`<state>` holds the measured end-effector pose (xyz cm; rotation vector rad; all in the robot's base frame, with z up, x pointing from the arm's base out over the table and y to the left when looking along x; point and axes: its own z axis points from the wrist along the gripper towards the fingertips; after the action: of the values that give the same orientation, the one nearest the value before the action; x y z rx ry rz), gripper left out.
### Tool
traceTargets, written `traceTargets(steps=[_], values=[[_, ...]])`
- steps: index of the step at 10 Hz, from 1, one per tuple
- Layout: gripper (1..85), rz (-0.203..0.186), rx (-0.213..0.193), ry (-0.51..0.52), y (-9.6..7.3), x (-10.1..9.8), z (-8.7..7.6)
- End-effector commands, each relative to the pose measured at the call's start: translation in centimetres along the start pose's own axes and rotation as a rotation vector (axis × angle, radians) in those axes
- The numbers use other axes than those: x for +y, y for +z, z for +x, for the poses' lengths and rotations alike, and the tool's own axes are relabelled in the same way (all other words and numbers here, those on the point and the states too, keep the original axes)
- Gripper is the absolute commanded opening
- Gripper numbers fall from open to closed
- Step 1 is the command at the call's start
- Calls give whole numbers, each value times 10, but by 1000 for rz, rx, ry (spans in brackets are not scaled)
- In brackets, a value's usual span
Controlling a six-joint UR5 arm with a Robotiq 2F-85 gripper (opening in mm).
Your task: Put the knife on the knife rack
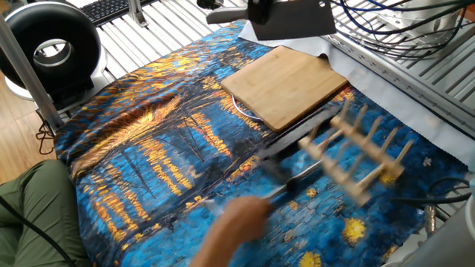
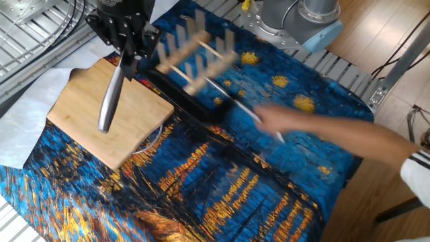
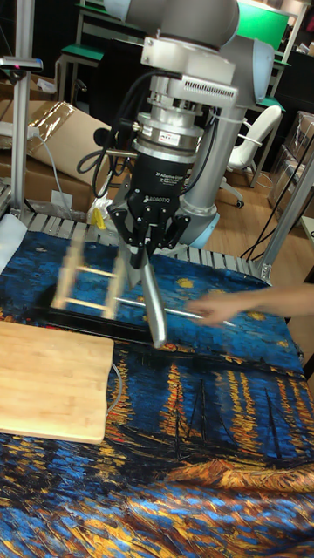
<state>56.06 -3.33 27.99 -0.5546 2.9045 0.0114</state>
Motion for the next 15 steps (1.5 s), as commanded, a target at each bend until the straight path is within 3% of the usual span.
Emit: traceTargets(steps=[1, 2, 4, 6, 8, 9, 10, 11, 12, 15], values=[[10, -43, -88, -20, 8, 0, 10], [10, -33, -116, -20, 24, -4, 16], [10, -23, -148, -7, 50, -4, 12], [10, -50, -162, 8, 56, 4, 4], [10, 34, -79, 67, 58, -18, 26], [10, 38, -73, 110, 58, -20, 27], [10, -11, -102, 123, 58, -8, 19], [10, 33, -75, 93, 58, -18, 27], [10, 48, -57, 60, 59, -22, 31], [10, -51, -24, -51, 59, 4, 40]])
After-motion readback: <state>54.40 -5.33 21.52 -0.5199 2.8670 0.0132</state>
